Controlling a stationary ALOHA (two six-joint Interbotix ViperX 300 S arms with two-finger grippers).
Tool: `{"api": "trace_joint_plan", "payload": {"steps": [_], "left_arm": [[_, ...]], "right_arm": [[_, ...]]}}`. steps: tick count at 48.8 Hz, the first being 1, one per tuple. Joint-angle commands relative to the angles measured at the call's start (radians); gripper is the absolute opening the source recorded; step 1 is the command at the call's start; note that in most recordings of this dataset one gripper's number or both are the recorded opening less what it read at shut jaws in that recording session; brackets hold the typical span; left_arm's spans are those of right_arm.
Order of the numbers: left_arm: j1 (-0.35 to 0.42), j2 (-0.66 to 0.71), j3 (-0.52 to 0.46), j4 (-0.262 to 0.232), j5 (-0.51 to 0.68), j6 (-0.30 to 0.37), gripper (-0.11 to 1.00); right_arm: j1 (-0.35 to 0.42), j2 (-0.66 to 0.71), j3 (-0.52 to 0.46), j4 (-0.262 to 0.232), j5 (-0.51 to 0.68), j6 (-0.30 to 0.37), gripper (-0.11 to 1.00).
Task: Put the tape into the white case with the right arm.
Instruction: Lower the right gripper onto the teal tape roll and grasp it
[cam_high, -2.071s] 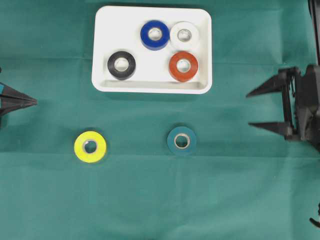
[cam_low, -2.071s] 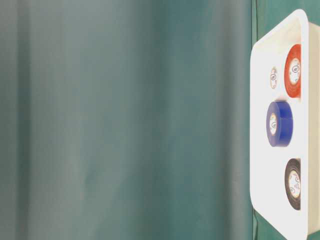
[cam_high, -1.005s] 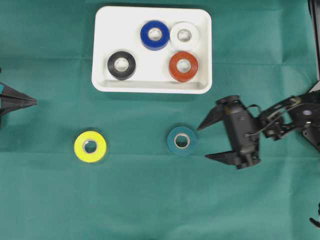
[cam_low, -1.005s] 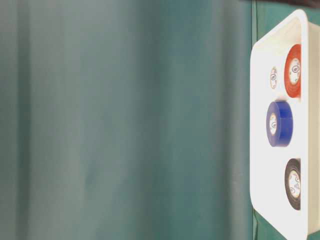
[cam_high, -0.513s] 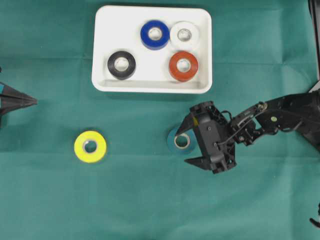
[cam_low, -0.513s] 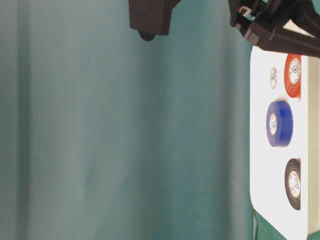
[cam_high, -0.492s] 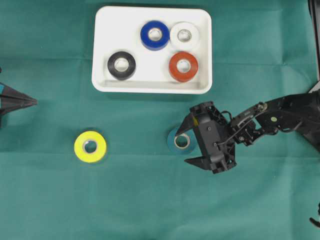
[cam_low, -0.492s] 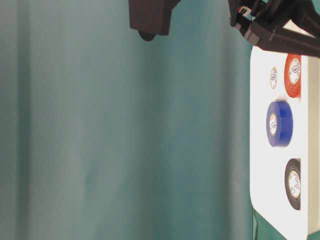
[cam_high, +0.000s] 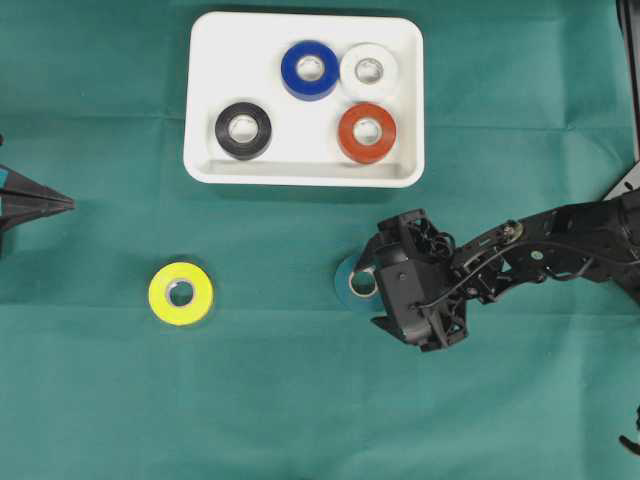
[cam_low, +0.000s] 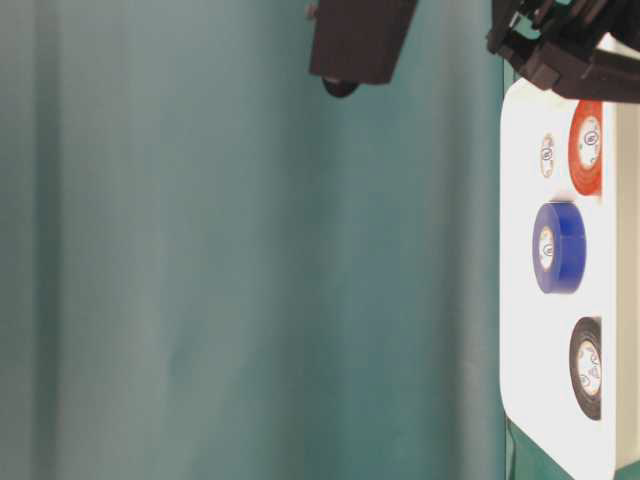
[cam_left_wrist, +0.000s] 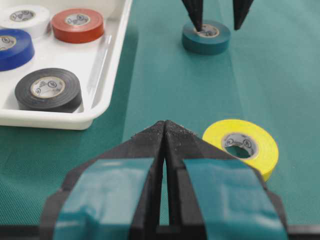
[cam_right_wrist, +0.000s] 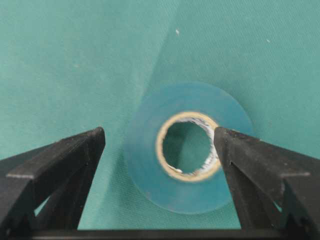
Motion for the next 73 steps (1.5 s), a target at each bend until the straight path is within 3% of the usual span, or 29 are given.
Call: {"api": "trace_joint_plan", "payload": {"steps": [1,33,38,45,73], "left_arm": [[0.002,0.008,-0.011,-0.003,-0.003,0.0,0.0],[0.002,0.008,-0.012,-0.002,-0.003,0.0,0.0],[0.002,0.008,-0.011,-0.002,-0.003,0.0,0.0],[0.002,0.008,-0.011,-0.002,-0.003,0.0,0.0],[0.002,0.008,-0.012,-0.002,-0.003,0.0,0.0]], "right_arm": [[0.011,-0.009,-0.029,0.0,0.037,0.002,0.7],[0.06,0.035,-0.055,0.002,0.084,0.006,0.68],[0.06,0.035,-0.057,0.0,0.112,0.006,0.57],[0.06,0.034,-0.06,0.002,0.124,0.006,0.23],[0.078,0.034,-0.081,0.002,0.129,0.008,0.21]]}}
